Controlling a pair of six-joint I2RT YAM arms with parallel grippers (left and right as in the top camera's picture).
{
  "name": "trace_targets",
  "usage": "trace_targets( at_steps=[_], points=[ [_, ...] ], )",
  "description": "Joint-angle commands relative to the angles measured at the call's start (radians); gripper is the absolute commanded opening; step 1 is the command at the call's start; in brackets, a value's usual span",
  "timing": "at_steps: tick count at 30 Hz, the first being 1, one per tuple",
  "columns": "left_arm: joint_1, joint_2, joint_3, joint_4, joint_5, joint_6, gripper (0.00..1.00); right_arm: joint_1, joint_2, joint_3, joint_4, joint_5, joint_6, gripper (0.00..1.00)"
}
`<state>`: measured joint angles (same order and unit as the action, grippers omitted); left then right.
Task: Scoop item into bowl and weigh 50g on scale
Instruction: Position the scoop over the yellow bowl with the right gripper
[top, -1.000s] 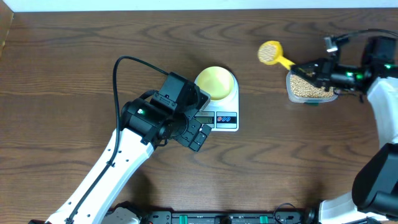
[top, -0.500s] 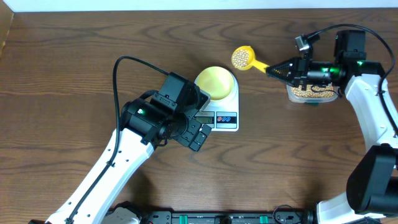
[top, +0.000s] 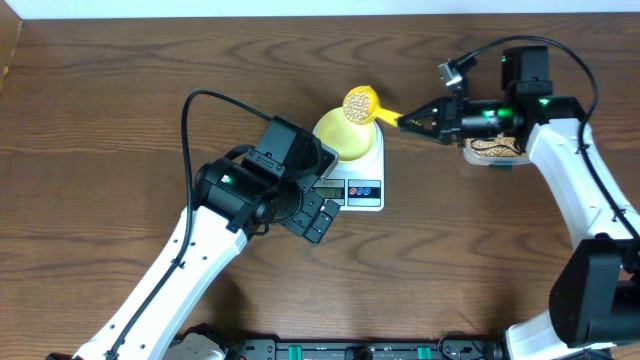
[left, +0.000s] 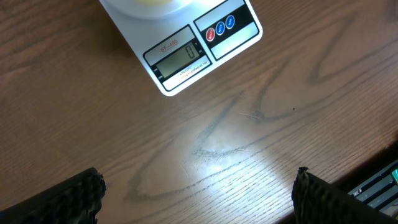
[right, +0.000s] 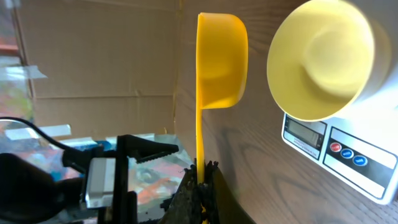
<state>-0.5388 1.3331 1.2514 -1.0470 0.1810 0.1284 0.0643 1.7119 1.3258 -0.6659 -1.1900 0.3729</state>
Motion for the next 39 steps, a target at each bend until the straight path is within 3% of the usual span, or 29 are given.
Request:
trace_targets(
  at_steps=[1, 39],
  points=[
    [-0.001, -0.009, 0.013, -0.002, -0.003, 0.002, 0.98, 0.023, 0.009, -0.005, 0.004, 0.03, 0.024, 0.01],
    [-0.001, -0.009, 0.013, -0.002, -0.003, 0.002, 0.98, 0.209, 0.009, -0.005, 0.0, 0.529, -0.121, 0.01]
  ],
)
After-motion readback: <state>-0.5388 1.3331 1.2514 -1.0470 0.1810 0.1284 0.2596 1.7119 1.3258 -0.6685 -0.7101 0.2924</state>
